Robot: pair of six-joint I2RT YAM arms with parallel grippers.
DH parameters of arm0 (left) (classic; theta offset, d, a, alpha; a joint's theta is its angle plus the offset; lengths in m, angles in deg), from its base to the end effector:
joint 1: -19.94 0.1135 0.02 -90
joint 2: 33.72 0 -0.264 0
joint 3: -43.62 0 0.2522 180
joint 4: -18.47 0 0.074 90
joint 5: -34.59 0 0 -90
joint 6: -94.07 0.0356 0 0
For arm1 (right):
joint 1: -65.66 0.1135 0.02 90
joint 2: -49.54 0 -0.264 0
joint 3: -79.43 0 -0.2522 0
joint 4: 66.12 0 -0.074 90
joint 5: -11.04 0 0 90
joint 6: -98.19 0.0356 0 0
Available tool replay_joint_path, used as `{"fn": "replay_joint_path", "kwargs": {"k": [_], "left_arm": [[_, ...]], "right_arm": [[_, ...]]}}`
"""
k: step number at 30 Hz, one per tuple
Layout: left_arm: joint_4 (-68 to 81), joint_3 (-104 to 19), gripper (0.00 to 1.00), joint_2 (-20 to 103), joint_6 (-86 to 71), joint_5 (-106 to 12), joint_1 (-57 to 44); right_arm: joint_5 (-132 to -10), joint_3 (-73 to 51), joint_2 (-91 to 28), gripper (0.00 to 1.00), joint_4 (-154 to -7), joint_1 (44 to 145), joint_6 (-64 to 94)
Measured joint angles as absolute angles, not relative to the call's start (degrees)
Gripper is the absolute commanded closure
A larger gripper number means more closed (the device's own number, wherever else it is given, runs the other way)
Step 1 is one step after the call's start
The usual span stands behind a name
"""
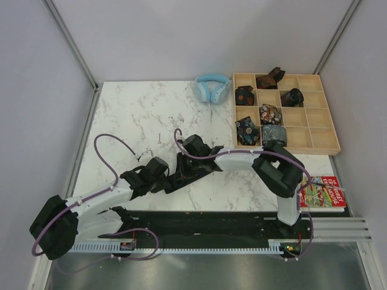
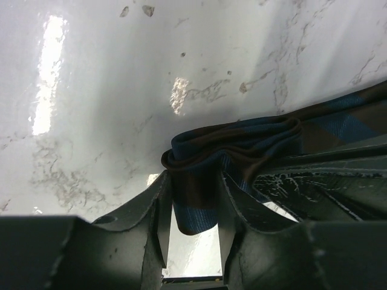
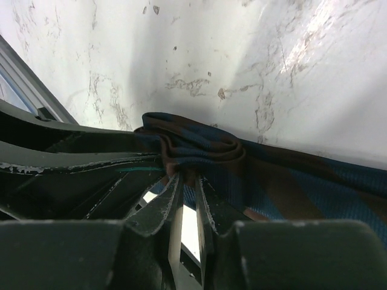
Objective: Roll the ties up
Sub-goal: Roll the tie at the center of the board.
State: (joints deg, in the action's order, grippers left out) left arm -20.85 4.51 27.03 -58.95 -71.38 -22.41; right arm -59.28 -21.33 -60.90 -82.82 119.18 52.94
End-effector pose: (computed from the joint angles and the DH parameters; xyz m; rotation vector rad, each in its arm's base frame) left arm 0.1381 -0.1126 0.1562 -0.5594 2.5410 -0.3145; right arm 0.2282 0.3288 0.1505 -0.3863 2.6794 1.0927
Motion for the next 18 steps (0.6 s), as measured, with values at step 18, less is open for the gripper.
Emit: {"fn": "replay_joint_path", "kwargs": {"k": [18], "left_arm": [[-32.0,-8.1,0.87,31.4,-51.7,-70.7,-22.5]], "right_arm": [[-58.9,-20.6,-61.3,0.77,-82.4,118.8,53.5]]}}
